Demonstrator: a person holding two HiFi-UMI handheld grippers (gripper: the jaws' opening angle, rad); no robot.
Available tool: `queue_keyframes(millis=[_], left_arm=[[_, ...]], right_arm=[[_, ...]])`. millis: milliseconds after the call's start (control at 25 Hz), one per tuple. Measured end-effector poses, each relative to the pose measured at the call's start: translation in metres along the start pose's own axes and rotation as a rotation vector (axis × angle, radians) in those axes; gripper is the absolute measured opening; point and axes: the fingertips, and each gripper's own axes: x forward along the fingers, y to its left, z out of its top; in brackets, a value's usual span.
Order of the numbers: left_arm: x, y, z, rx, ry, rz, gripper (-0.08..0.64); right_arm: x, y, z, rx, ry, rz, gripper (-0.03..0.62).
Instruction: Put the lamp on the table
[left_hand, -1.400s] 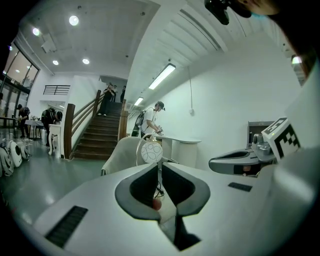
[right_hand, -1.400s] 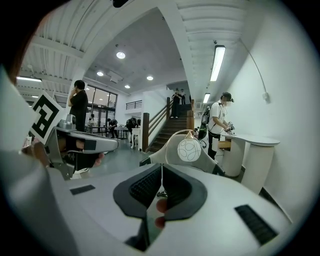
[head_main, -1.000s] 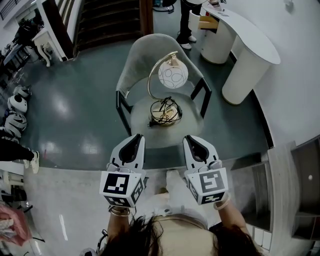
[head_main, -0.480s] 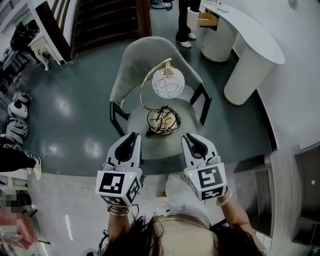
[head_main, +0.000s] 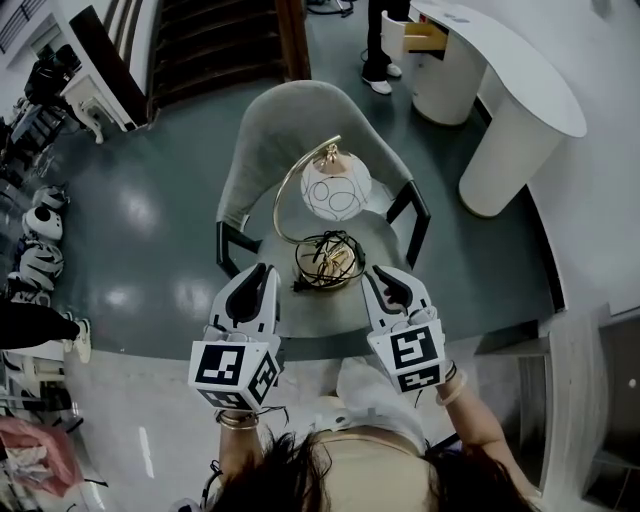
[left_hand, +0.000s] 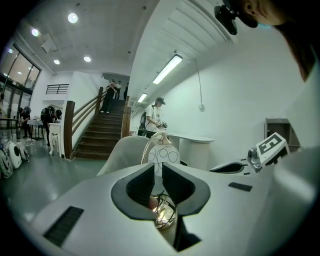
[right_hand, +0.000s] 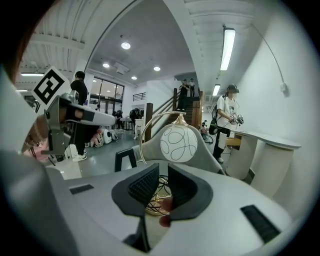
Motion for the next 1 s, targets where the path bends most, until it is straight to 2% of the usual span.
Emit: queue_keyframes(millis=[240, 1000], left_arm=[[0.022, 0.013, 0.006, 0.004, 0.008, 0.026, 0.032], [0.068, 0.035, 0.004, 0.039, 0.072, 0.035, 0.075]], right_arm=[[0.029, -0.009, -0.014, -0.021, 0.045, 0.034, 0.087], [0.097, -0.020, -0.063, -0.128, 0.175, 0.095, 0.114]])
